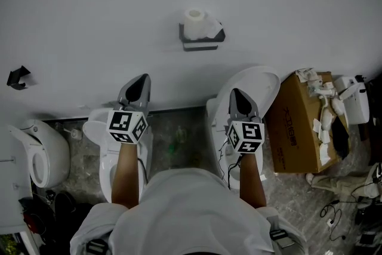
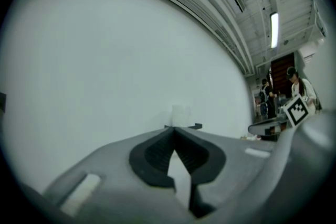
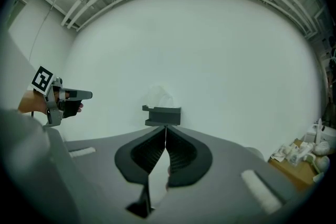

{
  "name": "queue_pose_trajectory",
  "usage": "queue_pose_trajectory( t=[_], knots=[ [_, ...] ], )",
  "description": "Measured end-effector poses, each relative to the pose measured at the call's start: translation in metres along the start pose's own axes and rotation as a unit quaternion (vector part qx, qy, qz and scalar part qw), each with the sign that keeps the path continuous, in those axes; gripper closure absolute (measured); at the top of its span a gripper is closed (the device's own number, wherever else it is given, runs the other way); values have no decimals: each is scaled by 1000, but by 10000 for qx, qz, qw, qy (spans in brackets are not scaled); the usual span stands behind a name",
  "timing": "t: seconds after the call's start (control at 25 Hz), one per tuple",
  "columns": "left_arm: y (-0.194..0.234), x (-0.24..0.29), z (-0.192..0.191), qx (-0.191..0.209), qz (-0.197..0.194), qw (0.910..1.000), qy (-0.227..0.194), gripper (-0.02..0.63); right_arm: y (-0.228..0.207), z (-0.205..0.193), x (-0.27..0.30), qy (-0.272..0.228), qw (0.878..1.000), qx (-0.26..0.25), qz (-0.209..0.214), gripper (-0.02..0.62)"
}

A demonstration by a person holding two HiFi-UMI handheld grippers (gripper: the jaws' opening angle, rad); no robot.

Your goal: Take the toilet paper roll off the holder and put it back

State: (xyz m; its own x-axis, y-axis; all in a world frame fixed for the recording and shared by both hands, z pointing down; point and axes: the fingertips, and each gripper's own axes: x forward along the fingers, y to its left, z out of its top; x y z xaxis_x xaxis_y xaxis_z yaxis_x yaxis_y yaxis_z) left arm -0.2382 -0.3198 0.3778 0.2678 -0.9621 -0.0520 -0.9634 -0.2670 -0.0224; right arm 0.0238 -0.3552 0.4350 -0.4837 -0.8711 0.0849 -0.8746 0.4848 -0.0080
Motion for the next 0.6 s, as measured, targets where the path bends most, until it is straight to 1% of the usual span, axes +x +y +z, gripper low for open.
queue_pose_trajectory(
  t=[0.24, 0.6],
  knots=[
    [0, 1, 2, -25, 27, 10000, -20, 606, 1, -1, 1, 12, 10000, 9, 30, 591],
    [-4, 4, 0, 46, 26, 10000, 7, 607, -4, -1, 2, -16, 10000, 48, 20, 591]
  ],
)
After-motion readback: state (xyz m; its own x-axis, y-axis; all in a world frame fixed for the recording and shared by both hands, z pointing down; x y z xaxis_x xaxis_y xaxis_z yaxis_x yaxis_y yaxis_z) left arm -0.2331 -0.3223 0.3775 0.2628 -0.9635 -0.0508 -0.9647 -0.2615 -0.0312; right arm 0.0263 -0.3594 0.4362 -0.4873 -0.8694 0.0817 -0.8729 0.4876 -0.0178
